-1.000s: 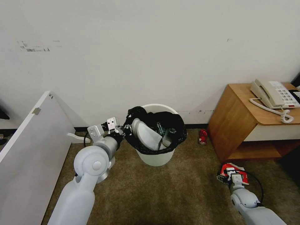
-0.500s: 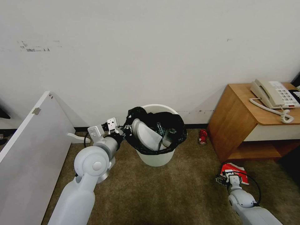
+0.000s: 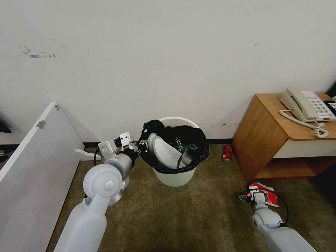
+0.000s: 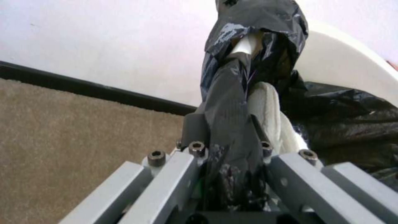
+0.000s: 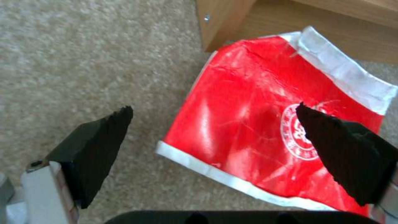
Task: Pick up the trash bin, then pick up the garbage from the floor and place it into the trash bin.
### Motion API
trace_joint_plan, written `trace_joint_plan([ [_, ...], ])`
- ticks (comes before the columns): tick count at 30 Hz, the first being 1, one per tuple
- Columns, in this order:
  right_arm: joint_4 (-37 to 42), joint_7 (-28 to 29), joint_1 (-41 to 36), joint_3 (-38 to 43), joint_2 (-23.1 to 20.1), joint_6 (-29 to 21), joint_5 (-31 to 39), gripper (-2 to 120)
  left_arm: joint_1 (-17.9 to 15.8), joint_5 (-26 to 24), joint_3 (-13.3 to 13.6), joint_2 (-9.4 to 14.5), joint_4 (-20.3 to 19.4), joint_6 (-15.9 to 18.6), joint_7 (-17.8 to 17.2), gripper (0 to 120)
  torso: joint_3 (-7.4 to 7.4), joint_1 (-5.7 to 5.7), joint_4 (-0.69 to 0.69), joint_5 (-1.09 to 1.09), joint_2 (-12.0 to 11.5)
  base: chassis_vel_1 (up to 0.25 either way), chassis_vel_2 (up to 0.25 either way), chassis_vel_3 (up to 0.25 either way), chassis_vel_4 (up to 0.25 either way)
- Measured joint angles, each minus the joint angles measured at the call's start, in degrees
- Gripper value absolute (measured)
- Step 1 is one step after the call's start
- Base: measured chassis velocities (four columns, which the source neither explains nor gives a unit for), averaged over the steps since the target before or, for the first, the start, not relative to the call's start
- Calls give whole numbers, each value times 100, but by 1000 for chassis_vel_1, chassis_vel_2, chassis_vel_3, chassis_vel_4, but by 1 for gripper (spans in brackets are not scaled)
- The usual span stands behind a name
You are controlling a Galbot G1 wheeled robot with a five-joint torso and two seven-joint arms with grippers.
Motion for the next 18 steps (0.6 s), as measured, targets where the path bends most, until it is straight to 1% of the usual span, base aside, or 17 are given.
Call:
trace_joint_plan([
  [18,-176,11,92,-10,104,0,-81,100,11,13,-36,6,1,-11,19,4,0,0,0,0,0,0,0,0,0],
])
